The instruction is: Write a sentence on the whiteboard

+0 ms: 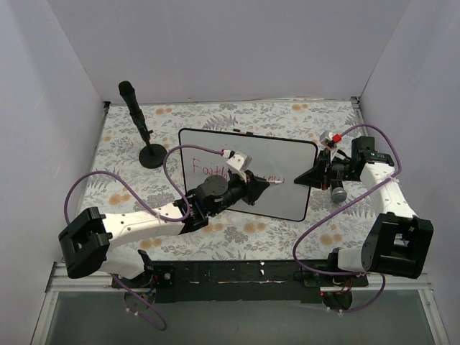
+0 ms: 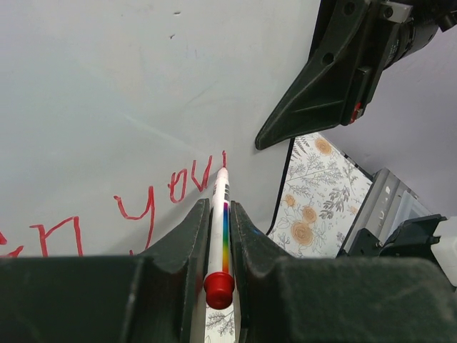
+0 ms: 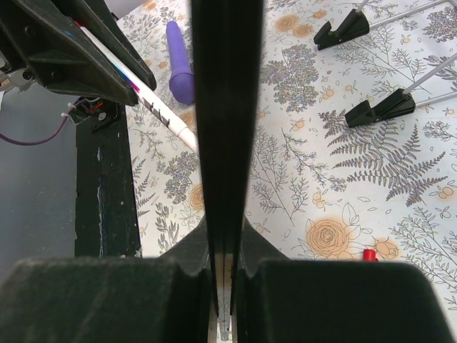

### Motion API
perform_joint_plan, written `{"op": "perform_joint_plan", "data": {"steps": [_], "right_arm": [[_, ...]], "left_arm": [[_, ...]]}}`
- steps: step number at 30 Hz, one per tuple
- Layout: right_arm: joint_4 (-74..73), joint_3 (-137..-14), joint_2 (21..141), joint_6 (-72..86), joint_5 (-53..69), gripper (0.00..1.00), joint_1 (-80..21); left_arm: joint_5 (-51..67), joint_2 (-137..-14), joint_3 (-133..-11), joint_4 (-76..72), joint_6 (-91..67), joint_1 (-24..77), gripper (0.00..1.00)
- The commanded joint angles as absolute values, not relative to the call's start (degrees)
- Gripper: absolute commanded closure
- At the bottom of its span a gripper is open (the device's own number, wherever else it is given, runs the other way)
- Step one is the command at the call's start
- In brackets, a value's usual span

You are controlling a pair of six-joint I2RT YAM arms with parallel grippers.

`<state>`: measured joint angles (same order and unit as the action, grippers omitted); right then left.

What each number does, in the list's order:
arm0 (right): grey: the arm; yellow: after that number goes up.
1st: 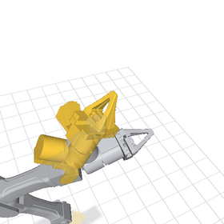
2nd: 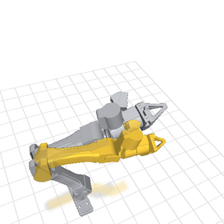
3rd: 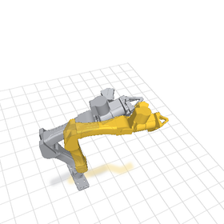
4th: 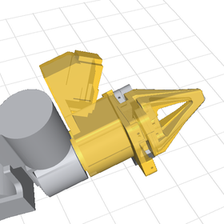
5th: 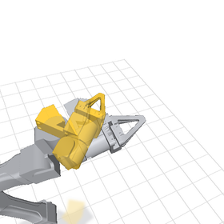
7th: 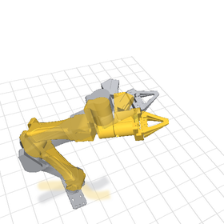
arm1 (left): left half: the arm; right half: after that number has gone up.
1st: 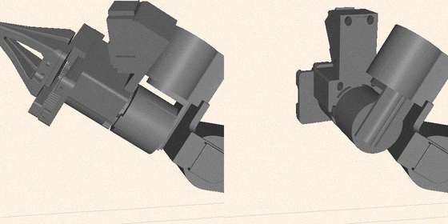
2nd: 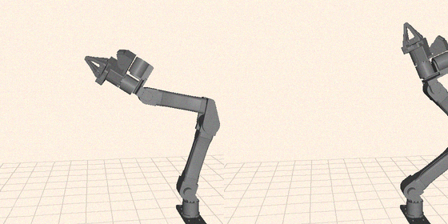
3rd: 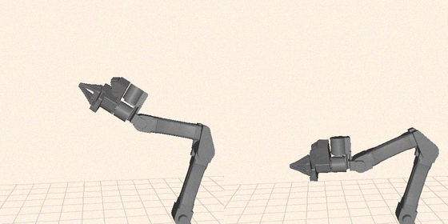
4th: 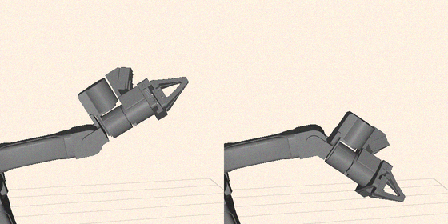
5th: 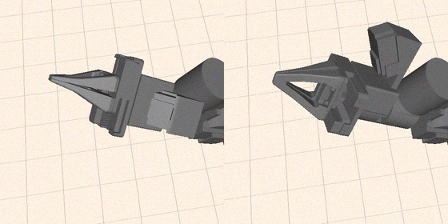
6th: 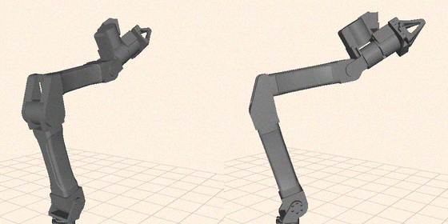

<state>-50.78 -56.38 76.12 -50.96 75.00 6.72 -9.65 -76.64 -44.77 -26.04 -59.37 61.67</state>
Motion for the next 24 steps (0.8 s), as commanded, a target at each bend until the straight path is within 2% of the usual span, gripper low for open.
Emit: {"op": "perform_joint_plan", "data": {"steps": [1, 24], "right_arm": [[-49.13, -56.78, 74.97, -52.21, 73.21, 0.99, 6.42], [-49.22, -56.78, 75.15, -52.12, 73.04, 0.99, 6.42]], "left_arm": [[-11.34, -76.99, -46.32, -22.24, -58.62, 61.52, 1.00], [-12.13, -77.08, -48.34, -25.49, -58.54, 60.29, 1.00]]}}
